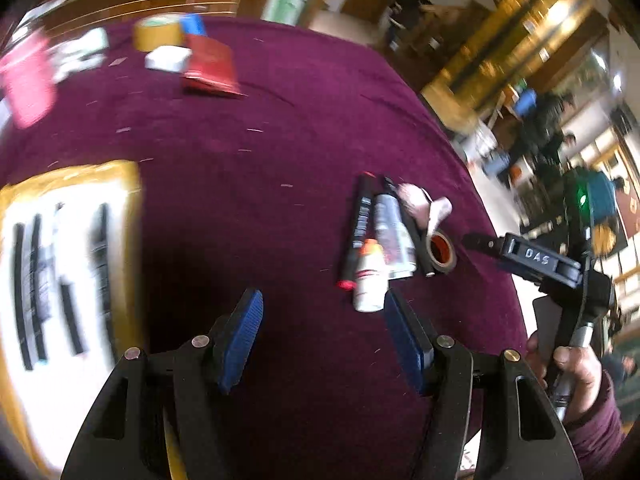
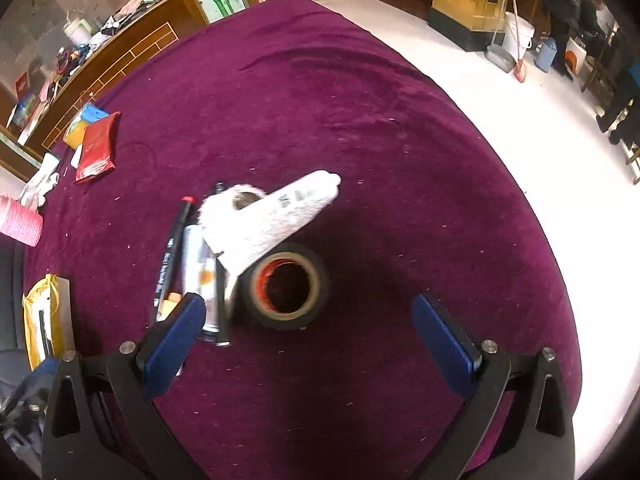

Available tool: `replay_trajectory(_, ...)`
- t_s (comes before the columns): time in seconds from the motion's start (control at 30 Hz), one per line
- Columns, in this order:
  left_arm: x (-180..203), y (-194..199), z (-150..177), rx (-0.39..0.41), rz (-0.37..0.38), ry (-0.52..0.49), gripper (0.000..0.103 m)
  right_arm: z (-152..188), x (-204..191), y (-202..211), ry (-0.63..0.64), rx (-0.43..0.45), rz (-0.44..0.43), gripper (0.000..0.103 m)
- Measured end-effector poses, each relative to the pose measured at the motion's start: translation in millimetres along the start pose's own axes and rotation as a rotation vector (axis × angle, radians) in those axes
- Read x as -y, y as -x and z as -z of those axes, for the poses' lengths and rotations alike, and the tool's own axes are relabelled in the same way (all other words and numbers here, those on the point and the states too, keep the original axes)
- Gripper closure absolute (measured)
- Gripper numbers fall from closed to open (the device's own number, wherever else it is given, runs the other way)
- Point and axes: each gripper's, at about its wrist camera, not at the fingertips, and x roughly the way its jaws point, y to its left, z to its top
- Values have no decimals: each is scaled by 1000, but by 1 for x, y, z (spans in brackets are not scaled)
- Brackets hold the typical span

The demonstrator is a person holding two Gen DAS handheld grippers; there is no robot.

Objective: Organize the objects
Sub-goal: 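Move both grippers back from the tray to the remaining pile, then grasp a red-capped black marker with the left gripper while the right gripper grasps the white glue bottle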

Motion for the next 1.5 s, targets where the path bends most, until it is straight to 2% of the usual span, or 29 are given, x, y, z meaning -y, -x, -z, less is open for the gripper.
replay_trajectory(0.1, 25, -32, -19, -4, -21, -73, 47, -10, 16, -5, -6, 0, -36, 0)
replay_trajectory(0.23, 32, -68, -42, -25, 2, -99, 47, -15, 30, -6, -4, 6, -59, 0)
replay_trajectory(0.43, 32, -97, -52, -48, 7, -172, 48, -23, 52, -7, -14, 1, -88, 0)
replay_trajectory(0.5, 30, -103, -52, -67, 3, -173, 54, -25, 59, -6, -21, 4, -90, 0)
replay_trajectory(0.53, 29, -106, -52, -78, -9, -179, 59, -27, 61, -7, -24, 6, -92, 0)
replay_trajectory(0.63, 30, -107, -49, -79, -40, -213, 64, -30, 65, -10, -22, 4, -93, 0)
replay_trajectory(0.77, 38, -109, -51, -76, -87, -241, 64, -31, 63, -16, -16, -11, -105, 0)
replay_trajectory(0.87, 52, -116, -50, -52, -167, -302, 64, -32, 58, -17, -3, -12, -111, 0)
replay_trajectory(0.93, 63, -119, -43, -27, -232, -376, 66, -31, 54, -17, 4, -11, -112, 0)
replay_trajectory(0.97, 63, -120, -45, -26, -228, -376, 70, -31, 53, -16, 9, -11, -112, 0)
replay_trajectory(1.0, 61, -118, -45, -28, -215, -363, 84, -31, 51, -16, 14, -11, -111, 0)
replay_trajectory(1.03, 58, -115, -46, -31, -214, -348, 92, -30, 51, -16, 19, -10, -108, 0)
replay_trajectory(1.17, 38, -100, -51, -19, -168, -258, 92, -30, 47, -15, 19, -11, -107, 0)
replay_trajectory(1.3, 14, -67, -50, 25, -124, -166, 92, -28, 35, -13, 47, -11, -140, 0)
replay_trajectory(1.5, -5, -16, -31, 100, -71, -89, 92, -17, -10, -4, 175, -18, -257, 0)
